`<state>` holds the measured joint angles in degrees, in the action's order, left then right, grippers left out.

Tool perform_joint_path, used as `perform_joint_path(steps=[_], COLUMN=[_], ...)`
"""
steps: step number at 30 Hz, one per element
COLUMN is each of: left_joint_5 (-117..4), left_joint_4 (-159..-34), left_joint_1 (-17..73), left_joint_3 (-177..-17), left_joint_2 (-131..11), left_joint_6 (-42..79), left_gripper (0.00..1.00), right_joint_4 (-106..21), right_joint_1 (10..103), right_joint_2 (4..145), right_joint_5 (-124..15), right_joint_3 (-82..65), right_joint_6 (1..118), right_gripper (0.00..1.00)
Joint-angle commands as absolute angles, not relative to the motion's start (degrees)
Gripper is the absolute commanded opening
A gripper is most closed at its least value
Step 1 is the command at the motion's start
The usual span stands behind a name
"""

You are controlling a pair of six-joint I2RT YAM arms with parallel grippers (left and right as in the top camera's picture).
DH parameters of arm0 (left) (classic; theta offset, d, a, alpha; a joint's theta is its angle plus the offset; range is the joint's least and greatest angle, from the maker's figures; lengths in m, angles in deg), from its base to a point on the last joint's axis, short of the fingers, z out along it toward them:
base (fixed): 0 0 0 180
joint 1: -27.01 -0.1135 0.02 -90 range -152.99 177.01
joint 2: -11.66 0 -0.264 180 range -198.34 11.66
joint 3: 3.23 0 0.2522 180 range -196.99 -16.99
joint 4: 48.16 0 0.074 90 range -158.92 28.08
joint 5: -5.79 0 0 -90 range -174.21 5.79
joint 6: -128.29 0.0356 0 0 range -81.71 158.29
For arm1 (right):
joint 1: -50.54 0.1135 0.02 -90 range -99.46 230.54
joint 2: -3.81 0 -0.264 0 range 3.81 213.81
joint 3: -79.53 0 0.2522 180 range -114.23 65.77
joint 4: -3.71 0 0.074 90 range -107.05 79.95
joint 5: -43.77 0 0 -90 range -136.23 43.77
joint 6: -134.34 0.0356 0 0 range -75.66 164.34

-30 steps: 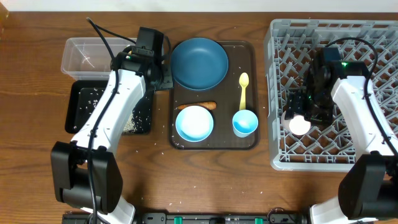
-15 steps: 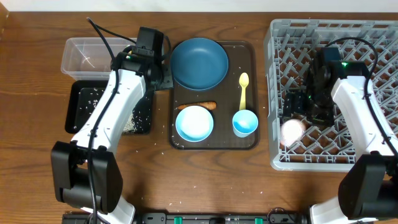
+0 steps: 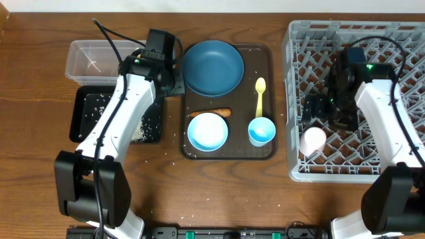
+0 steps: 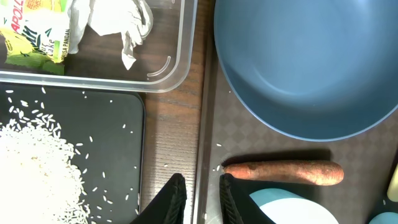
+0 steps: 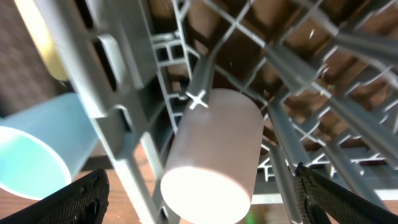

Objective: Sort waste into correct bins and load items into the dishwasher rack
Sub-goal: 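Place pink cup upside down in dish rack with right gripper, then reach left gripper to blue cup and grasp it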

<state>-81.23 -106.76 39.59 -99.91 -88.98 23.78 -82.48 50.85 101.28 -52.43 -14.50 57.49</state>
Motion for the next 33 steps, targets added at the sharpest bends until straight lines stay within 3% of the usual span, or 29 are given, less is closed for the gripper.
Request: perform_joint_path(steps=[1, 3, 11, 17, 23, 33], left_joint_5=[-78.6, -73.5, -55.9, -57.3, -64.2, -73.8], left_joint_4=[-107.2, -107.3, -110.1, -111.6, -107.2, -101.2], left_joint_1=[39.7, 39.7, 45.1, 55.3, 62.8, 67.4], left_joint_3=[-99.7, -99.7, -99.7, -99.7, -99.7, -99.7], left_joint_2=[-89.5, -89.5, -89.5, -89.5, -90.9, -97.2], left_joint_6=[27.5, 30.8, 44.4, 48.1, 44.5, 36.0], left_gripper=[0.22, 0.22, 0.44, 0.56, 0.66, 0.67], right_joint_4=[-83.5, -84.8, -90.1, -90.2, -90.0, -90.3], right_joint_1=[50.7, 50.4, 50.1, 50.1, 50.1, 50.1], right_joint_2=[101.2, 101.2, 101.2, 101.2, 101.2, 101.2], right_joint_5=[-52.7, -52.7, -52.7, -52.4, -52.4, -52.4], right_joint_3=[-19.7, -22.8, -33.8, -34.3, -34.3, -34.3], right_joint_6=[57.3, 57.1, 56.0, 55.4, 54.7, 53.6], right_gripper=[0.93, 0.93, 0.97, 0.98, 0.99, 0.99])
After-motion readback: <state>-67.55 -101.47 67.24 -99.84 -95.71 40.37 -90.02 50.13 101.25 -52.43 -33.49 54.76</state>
